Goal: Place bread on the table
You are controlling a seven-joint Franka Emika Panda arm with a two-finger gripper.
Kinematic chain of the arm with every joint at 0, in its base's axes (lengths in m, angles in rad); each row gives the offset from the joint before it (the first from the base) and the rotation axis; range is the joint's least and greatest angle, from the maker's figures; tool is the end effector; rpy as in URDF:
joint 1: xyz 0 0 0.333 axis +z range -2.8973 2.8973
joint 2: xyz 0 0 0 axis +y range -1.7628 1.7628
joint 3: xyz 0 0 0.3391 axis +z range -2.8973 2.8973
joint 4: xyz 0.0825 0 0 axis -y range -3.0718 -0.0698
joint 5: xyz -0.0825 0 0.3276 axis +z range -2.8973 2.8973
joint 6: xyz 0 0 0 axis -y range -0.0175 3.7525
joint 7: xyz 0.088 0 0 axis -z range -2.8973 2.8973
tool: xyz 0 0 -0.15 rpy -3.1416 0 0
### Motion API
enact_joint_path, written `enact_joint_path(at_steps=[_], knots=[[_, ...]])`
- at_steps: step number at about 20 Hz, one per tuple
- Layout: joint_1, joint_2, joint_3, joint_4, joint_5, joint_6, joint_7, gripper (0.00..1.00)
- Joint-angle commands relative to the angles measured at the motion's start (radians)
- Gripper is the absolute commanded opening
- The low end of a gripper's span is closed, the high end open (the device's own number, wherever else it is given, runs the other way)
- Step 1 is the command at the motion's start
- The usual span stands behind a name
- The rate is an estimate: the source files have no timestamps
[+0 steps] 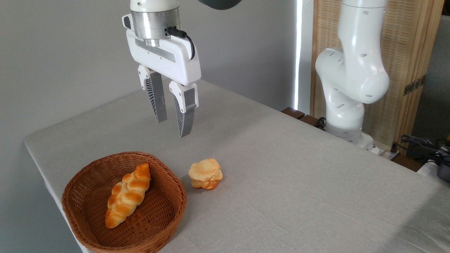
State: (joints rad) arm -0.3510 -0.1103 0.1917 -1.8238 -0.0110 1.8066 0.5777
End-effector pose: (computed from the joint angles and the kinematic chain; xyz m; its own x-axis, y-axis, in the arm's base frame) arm 0.4771 -0.0735 0.5720 0.7378 -0.6685 0.0935 -0.6697 -0.7423 -0.0229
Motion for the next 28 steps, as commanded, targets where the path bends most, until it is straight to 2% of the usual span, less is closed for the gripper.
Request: enact_joint_path(at_steps=[1, 24, 26, 28], knots=[[-0.005, 0.006, 0.009, 0.023, -0.014, -0.026, -0.004, 1.0], [-0.006, 0.037, 0.002, 0.023, -0.021, 0.0, -0.018, 1.0], [-0.006, 0.049, 0.0, 0.021, -0.033, 0.046, -0.063, 1.0], [-0.006, 0.064, 0.0, 0.017, -0.046, 0.121, -0.154, 1.0]])
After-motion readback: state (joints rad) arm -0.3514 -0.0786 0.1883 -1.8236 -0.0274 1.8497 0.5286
